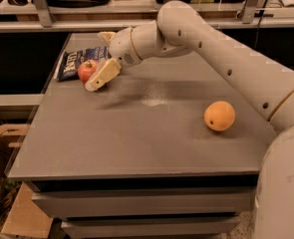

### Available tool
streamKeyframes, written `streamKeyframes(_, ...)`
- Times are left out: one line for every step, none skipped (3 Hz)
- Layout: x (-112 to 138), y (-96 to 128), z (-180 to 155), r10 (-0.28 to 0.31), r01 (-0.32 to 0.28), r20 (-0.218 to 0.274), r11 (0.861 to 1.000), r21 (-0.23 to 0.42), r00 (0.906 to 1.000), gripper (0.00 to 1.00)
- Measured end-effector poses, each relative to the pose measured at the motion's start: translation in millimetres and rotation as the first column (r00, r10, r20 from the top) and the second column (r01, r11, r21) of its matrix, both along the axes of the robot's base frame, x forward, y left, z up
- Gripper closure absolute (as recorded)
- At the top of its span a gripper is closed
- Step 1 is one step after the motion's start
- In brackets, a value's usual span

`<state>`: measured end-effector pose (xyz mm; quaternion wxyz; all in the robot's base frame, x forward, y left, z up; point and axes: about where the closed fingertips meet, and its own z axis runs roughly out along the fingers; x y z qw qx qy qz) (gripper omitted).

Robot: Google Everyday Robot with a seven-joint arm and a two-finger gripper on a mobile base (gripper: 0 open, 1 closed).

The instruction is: Move apple near blue chip bag

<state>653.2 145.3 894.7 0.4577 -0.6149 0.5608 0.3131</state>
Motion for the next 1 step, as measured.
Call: streamKeyframes(0.5,-0.7,5.1,-0.001,0.001,0.012,1.0,-0.001,0.9999,0.0)
